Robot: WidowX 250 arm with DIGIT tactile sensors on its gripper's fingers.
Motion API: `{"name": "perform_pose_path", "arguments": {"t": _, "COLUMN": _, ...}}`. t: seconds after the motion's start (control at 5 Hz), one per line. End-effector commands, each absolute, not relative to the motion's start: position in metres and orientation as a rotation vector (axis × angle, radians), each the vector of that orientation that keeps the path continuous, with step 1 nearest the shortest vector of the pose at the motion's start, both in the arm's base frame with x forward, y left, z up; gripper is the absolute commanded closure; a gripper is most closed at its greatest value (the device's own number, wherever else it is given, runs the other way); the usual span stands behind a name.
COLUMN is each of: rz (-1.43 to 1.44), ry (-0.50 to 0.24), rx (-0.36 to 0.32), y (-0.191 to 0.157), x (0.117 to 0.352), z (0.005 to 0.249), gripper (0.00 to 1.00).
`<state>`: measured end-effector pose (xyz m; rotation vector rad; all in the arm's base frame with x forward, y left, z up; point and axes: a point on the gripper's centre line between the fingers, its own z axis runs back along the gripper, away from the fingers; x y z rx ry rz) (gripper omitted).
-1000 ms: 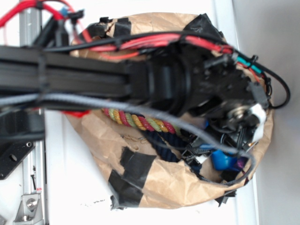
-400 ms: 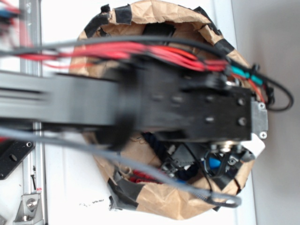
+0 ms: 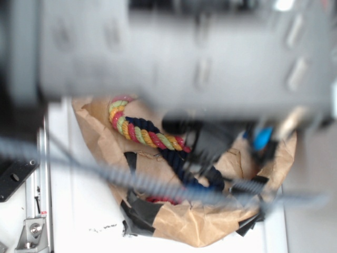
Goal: Grab the blue bottle.
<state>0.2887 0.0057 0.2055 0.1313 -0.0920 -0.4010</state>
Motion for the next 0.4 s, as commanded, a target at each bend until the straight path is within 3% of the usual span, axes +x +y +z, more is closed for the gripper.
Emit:
{"name": "perform_pose_path", "arguments": {"t": 0.0, "rz": 0.130, "ry": -0.166, "rx": 0.000, "y": 0.040, "x": 0.287, "z": 0.214, "gripper": 1.00}}
{"name": "perform_pose_path", "arguments": {"t": 0.2, "rz": 0.381, "ry": -0.177, "rx": 0.005, "y": 0.033, "x": 0.271, "z": 0.212, "gripper": 1.00}}
